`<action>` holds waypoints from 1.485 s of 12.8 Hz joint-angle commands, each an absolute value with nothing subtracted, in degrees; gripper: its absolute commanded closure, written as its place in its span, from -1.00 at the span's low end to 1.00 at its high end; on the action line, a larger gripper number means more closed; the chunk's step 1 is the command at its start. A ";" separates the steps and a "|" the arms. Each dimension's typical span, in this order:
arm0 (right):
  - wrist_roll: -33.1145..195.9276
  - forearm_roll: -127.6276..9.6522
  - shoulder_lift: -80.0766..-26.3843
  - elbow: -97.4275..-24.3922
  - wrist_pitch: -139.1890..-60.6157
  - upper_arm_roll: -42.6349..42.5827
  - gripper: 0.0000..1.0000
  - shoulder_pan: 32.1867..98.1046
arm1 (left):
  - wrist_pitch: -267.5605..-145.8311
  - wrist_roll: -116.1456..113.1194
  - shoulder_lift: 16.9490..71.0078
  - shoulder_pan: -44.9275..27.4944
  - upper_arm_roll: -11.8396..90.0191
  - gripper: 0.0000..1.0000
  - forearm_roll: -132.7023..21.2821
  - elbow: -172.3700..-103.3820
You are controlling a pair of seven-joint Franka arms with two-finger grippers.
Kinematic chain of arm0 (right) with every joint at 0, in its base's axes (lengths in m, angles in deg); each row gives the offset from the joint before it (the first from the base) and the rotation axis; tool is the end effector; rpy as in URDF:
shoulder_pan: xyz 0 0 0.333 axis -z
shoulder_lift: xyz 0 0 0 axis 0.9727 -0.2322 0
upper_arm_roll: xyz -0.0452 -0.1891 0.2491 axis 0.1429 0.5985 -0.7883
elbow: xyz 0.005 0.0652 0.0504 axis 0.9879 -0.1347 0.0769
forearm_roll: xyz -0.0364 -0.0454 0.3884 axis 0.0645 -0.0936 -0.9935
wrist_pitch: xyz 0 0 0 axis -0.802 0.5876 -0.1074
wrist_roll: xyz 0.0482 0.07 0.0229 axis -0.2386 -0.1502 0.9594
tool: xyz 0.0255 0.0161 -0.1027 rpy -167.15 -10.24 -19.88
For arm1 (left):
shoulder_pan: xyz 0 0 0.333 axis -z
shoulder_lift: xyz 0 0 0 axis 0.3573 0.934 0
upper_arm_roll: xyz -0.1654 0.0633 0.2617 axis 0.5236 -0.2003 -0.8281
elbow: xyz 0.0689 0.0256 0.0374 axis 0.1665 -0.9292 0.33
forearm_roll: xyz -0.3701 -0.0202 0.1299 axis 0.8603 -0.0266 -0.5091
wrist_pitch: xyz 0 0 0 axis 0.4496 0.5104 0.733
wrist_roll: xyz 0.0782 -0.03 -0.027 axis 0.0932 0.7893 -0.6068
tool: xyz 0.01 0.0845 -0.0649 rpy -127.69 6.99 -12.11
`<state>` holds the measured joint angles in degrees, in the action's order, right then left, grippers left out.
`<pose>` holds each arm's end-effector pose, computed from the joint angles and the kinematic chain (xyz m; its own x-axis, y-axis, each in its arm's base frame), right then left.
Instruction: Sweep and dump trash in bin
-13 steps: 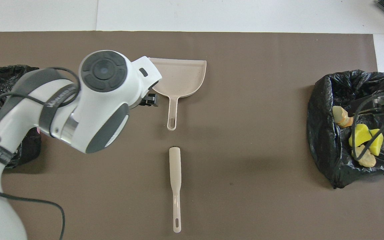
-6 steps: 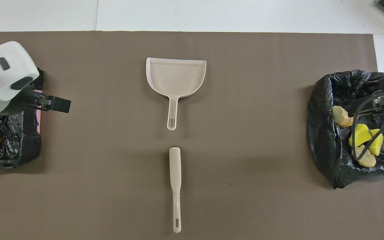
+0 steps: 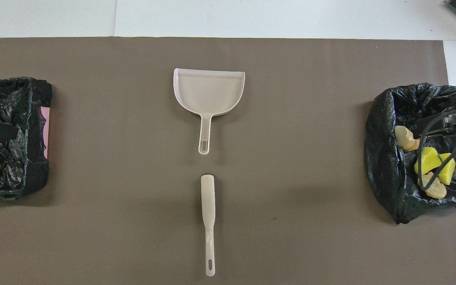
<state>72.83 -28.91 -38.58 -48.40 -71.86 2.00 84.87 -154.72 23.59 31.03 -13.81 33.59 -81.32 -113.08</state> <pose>0.5547 -0.0296 0.6093 0.9972 -0.0629 -0.0416 -0.0633 -0.9979 -0.0094 0.5281 -0.0413 0.6934 0.9655 -0.2462 0.0849 -0.2455 -0.9692 -0.0188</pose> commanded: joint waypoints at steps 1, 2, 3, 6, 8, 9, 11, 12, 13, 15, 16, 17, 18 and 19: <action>72.35 -29.72 -38.42 -48.12 -70.81 1.90 -1.00 85.01 | -152.69 24.21 31.03 -14.52 34.13 -1.00 -79.97 -111.64; 72.35 -29.72 -38.42 -48.12 -70.81 1.90 -1.00 85.01 | -152.69 24.13 30.06 -14.52 34.04 -1.00 -79.97 -112.08; 72.35 -29.72 -38.42 -48.12 -70.81 1.90 -1.00 85.01 | -152.86 23.86 30.05 -14.69 34.39 -1.00 -79.97 -112.35; 72.35 -29.63 -38.42 -48.12 -70.81 1.90 -1.00 85.01 | -151.03 23.51 30.05 -16.89 35.97 -1.00 -79.88 -112.35; 72.35 -29.72 -38.42 -48.12 -70.81 1.90 -1.00 85.01 | -149.97 22.99 29.96 -16.98 36.24 -1.00 -80.14 -112.44; 72.35 -29.72 -38.42 -48.12 -70.81 1.90 -1.00 85.01 | -148.40 21.94 29.79 -17.07 36.24 -1.00 -80.14 -112.52; 72.35 -29.72 -38.42 -48.12 -70.81 1.90 -1.00 85.01 | -148.47 19.21 28.39 -17.07 36.15 -1.00 -80.06 -114.53; 72.35 -29.72 -38.42 -48.12 -70.81 1.90 -1.00 85.01 | -148.73 18.68 27.77 -17.07 36.15 -1.00 -80.06 -115.59; 72.35 -29.72 -38.42 -48.12 -70.81 1.90 -1.00 85.01 | -148.99 18.42 27.50 -17.15 36.15 -1.00 -80.06 -115.95; 72.35 -29.72 -38.42 -48.12 -70.72 1.90 -1.00 85.01 | -149.00 16.49 27.50 -17.68 36.15 -1.00 -80.14 -115.95; 72.35 -29.72 -38.42 -48.12 -70.81 1.90 -1.00 85.01 | -148.91 16.13 27.50 -17.77 36.15 -1.00 -80.23 -115.95; 72.35 -29.72 -38.42 -48.12 -70.81 1.90 -1.00 85.01 | -148.82 16.04 27.50 -17.77 36.15 -1.00 -80.58 -116.04; 72.35 -29.72 -38.42 -48.12 -70.81 1.90 -1.00 85.01 | -148.91 16.04 27.50 -17.77 36.15 -1.00 -80.67 -116.04; 72.35 -29.72 -38.42 -48.12 -70.81 1.90 -1.00 85.01 | -148.82 16.04 27.50 -17.77 35.89 -1.00 -80.67 -116.04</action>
<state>72.83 -28.91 -38.58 -48.40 -71.86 2.00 84.87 -149.04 16.70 29.22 -16.72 35.38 -81.04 -114.13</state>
